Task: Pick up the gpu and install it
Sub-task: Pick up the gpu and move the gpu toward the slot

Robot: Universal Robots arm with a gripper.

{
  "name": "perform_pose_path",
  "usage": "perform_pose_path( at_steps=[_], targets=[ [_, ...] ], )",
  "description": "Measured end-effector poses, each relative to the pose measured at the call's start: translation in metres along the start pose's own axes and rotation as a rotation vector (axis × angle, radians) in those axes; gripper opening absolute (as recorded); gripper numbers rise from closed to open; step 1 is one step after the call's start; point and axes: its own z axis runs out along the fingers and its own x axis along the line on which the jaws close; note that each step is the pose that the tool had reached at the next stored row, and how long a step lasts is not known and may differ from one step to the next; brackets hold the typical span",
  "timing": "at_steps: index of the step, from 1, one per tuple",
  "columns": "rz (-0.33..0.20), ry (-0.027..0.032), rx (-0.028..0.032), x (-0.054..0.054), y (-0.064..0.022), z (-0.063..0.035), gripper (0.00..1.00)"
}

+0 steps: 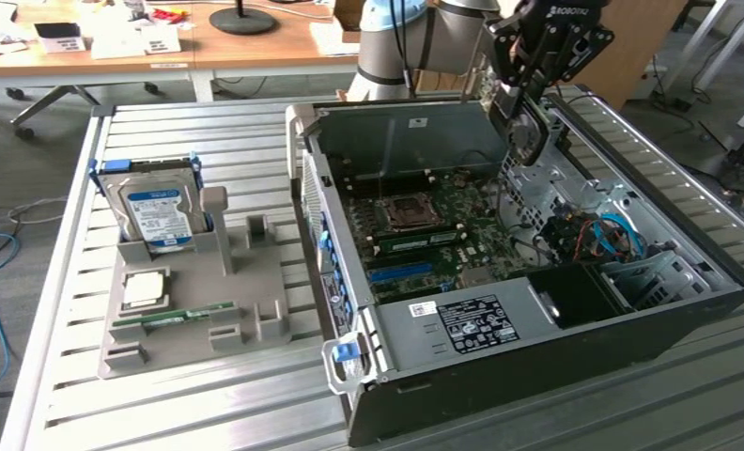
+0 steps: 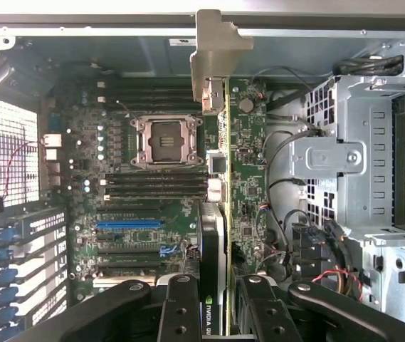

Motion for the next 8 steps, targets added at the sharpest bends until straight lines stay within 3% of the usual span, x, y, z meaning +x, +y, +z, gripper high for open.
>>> perform_pose_path(
  at_steps=[8],
  targets=[
    [0.0, 0.0, 0.0, -0.0019, 0.0001, 0.0001, 0.27]
  ],
)
